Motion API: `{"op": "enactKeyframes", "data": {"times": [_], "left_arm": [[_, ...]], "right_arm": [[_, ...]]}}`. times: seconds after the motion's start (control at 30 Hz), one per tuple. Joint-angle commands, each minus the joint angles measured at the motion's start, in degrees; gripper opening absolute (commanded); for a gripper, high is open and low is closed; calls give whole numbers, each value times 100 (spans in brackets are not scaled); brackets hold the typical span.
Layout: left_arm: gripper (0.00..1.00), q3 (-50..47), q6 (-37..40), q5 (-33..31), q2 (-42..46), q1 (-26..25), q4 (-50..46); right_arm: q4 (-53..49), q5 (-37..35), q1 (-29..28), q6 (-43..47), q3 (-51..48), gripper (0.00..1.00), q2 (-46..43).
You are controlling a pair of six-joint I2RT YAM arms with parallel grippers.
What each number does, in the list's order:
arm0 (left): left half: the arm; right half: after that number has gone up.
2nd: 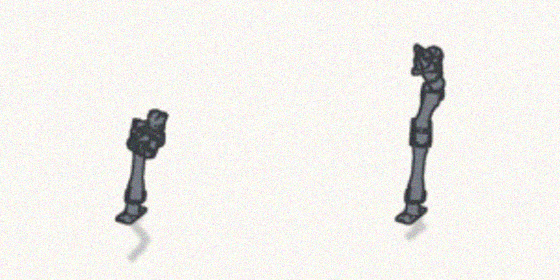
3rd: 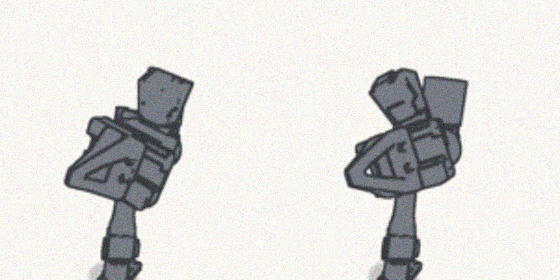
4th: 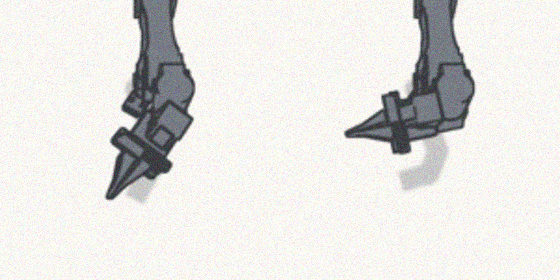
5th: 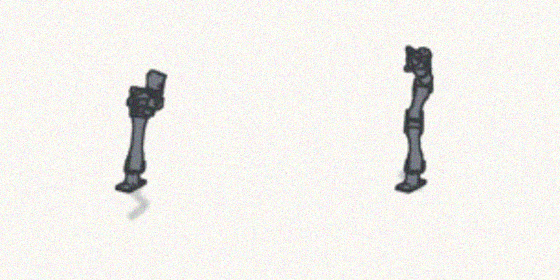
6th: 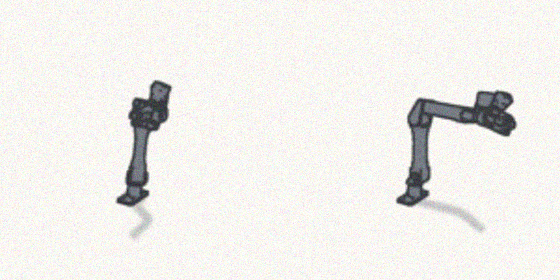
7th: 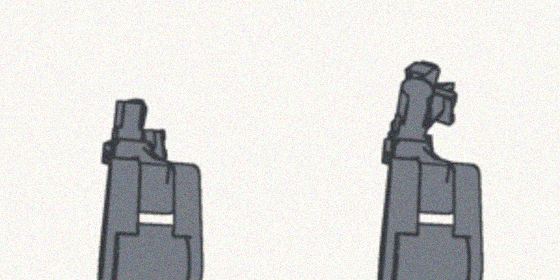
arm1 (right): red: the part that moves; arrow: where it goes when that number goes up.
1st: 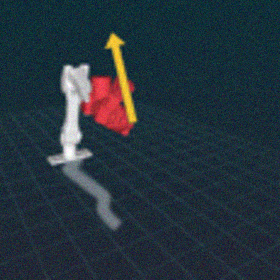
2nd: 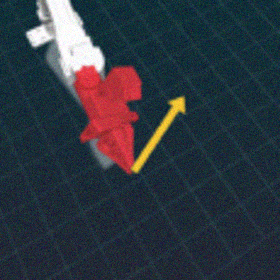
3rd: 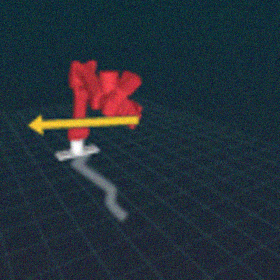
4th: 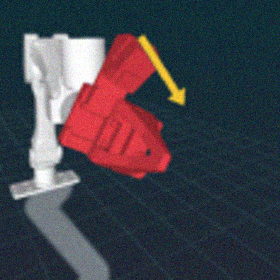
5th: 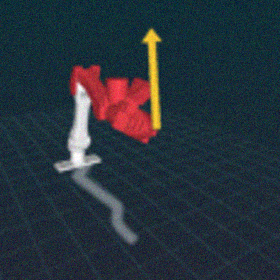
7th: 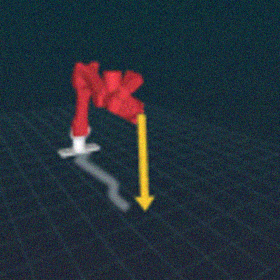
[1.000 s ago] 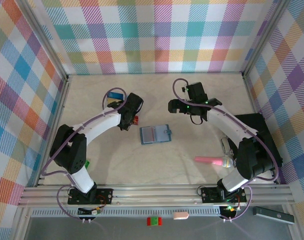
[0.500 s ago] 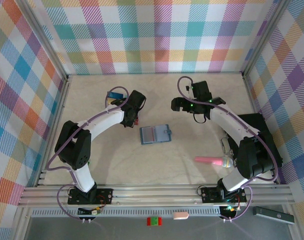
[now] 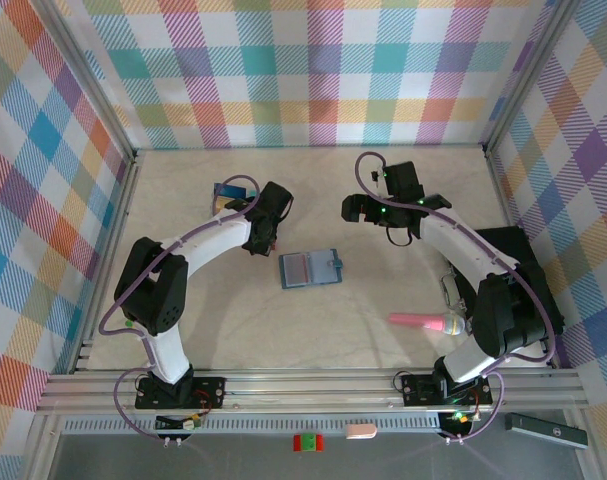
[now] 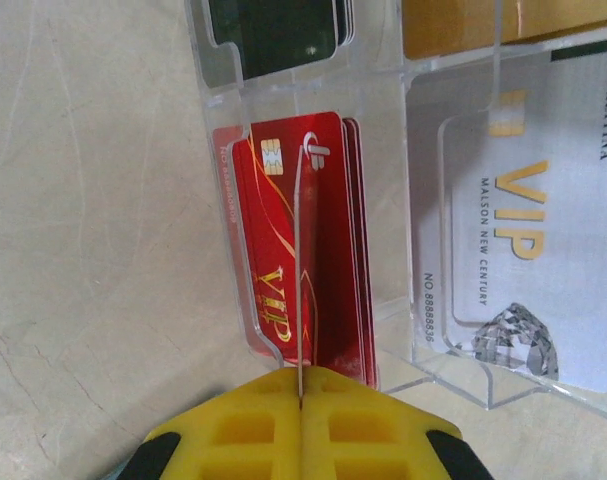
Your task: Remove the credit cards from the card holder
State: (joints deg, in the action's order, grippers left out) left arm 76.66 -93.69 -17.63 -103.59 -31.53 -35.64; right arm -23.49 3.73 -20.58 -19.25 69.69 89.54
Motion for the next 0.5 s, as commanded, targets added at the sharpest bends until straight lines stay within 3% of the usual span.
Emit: {"op": "enactKeyframes", "data": {"times": [0.0, 0.47], "left_arm": [[0, 7, -125, -134, 28, 92, -100], [0, -142, -26, 86, -36, 208, 224]], "right_arm": [[-24, 97, 56, -84, 132, 99, 90], [-77, 111, 63, -112, 194, 100, 178]]}}
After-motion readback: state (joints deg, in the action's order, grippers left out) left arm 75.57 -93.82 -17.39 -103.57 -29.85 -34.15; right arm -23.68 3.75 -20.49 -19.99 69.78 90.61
